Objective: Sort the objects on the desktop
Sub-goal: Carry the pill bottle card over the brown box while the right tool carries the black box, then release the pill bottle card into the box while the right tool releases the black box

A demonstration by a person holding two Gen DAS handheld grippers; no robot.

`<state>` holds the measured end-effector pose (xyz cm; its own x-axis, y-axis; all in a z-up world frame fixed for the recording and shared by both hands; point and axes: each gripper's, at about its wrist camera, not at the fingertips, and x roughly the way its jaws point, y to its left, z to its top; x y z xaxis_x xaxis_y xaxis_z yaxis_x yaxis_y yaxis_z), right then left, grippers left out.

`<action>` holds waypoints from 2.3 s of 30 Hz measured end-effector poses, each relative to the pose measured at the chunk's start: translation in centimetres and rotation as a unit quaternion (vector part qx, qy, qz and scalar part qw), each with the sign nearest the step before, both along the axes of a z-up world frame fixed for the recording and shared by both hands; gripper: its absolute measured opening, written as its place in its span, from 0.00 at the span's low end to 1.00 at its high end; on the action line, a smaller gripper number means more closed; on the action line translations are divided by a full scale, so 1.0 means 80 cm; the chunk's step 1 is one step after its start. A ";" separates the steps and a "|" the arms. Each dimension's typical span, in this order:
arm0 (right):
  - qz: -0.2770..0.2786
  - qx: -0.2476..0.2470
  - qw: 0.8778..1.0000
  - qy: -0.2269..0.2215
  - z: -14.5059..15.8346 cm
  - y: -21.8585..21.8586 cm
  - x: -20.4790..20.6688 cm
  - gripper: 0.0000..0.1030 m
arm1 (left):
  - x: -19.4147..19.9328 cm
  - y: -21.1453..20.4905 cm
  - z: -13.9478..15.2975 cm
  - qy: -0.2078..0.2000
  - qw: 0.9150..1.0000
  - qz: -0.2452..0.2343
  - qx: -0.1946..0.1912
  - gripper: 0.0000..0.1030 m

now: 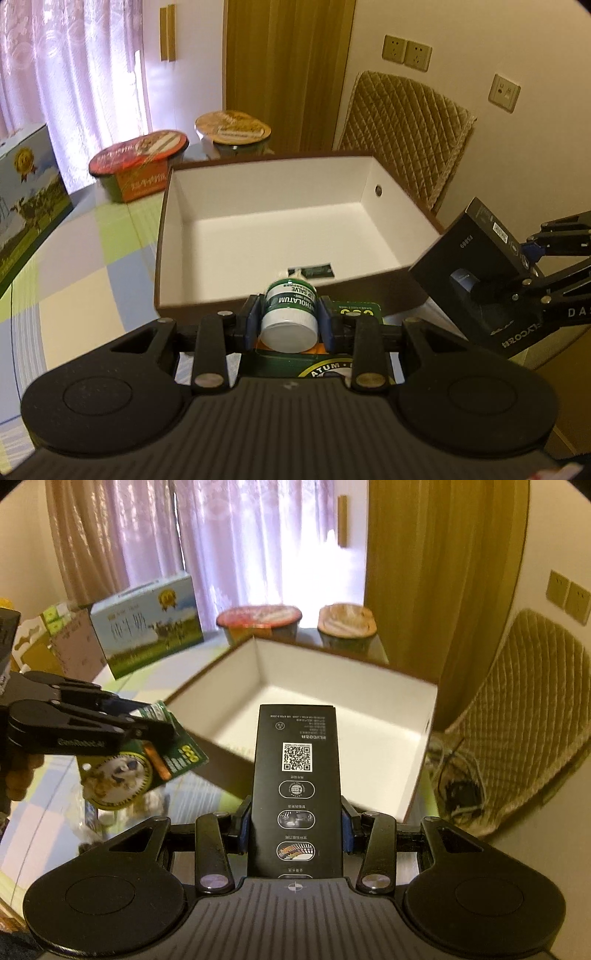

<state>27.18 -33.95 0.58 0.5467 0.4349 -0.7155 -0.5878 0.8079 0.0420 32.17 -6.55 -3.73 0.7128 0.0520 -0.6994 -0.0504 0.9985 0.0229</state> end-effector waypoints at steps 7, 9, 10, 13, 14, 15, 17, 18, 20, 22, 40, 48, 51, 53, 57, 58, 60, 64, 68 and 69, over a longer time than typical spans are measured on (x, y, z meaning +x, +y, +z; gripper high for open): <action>-0.013 0.014 0.999 -0.031 0.020 0.004 0.039 0.40 | 0.026 -0.005 0.013 -0.017 1.000 0.004 0.005 0.27; -0.021 0.016 0.999 -0.033 0.020 0.008 0.058 0.40 | 0.036 -0.004 0.015 -0.020 1.000 0.009 0.006 0.27; -0.024 0.015 0.999 -0.034 0.020 0.009 0.066 0.40 | 0.041 -0.002 0.017 -0.022 1.000 0.012 0.007 0.27; -0.038 0.011 0.999 -0.029 0.012 0.017 0.096 0.40 | 0.060 0.000 0.019 -0.024 0.999 0.020 0.014 0.27; -0.044 0.008 0.999 -0.025 0.008 0.021 0.107 0.40 | 0.068 0.001 0.019 -0.024 0.999 0.023 0.017 0.27; -0.050 0.006 0.999 -0.021 0.004 0.023 0.116 0.40 | 0.074 0.002 0.019 -0.024 0.999 0.025 0.018 0.27; -0.061 0.002 0.998 -0.011 -0.004 0.027 0.135 0.40 | 0.090 0.004 0.018 -0.023 0.999 0.033 0.021 0.27; -0.068 0.001 0.998 -0.004 -0.009 0.027 0.145 0.40 | 0.098 0.006 0.017 -0.022 0.999 0.037 0.022 0.27; -0.079 -0.001 0.997 0.010 -0.020 0.030 0.166 0.40 | 0.114 0.009 0.014 -0.017 0.999 0.045 0.022 0.27; -0.086 -0.004 0.996 0.020 -0.031 0.032 0.182 0.40 | 0.131 0.013 0.009 -0.012 0.998 0.052 0.019 0.27; -0.115 -0.068 0.988 0.073 -0.114 0.053 0.284 0.40 | 0.271 0.046 -0.086 0.077 0.992 0.097 0.003 0.27; -0.098 -0.085 0.988 0.080 -0.134 0.063 0.307 0.40 | 0.303 0.055 -0.123 0.108 0.988 0.110 0.011 0.27; -0.096 -0.089 0.988 0.081 -0.138 0.066 0.313 0.40 | 0.311 0.059 -0.133 0.117 0.986 0.114 0.018 0.27; -0.093 -0.094 0.988 0.080 -0.140 0.068 0.315 0.40 | 0.316 0.062 -0.138 0.121 0.986 0.116 0.020 0.27; -0.090 -0.097 0.988 0.083 -0.144 0.068 0.319 0.40 | 0.324 0.070 -0.144 0.131 0.984 0.120 0.016 0.27; -0.089 -0.097 0.988 0.083 -0.144 0.068 0.319 0.40 | 0.325 0.071 -0.144 0.130 0.984 0.120 0.020 0.27; -0.088 -0.098 0.988 0.083 -0.145 0.068 0.320 0.40 | 0.328 0.069 -0.146 0.129 0.984 0.118 0.042 0.27; -0.085 -0.099 0.988 0.084 -0.147 0.068 0.321 0.40 | 0.331 0.073 -0.151 0.139 0.983 0.115 0.041 0.27; -0.081 -0.095 0.989 0.083 -0.147 0.067 0.320 0.40 | 0.333 0.075 -0.152 0.140 0.982 0.116 0.045 0.30; -0.079 -0.091 0.990 0.079 -0.145 0.067 0.319 0.40 | 0.334 0.076 -0.152 0.140 0.982 0.116 0.046 0.33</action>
<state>52.66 -28.59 -11.01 0.4720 0.2098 -0.8563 -0.4518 0.8916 -0.0305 58.86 -0.48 -15.91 0.4537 0.2635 -0.8513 -0.2554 0.9537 0.1590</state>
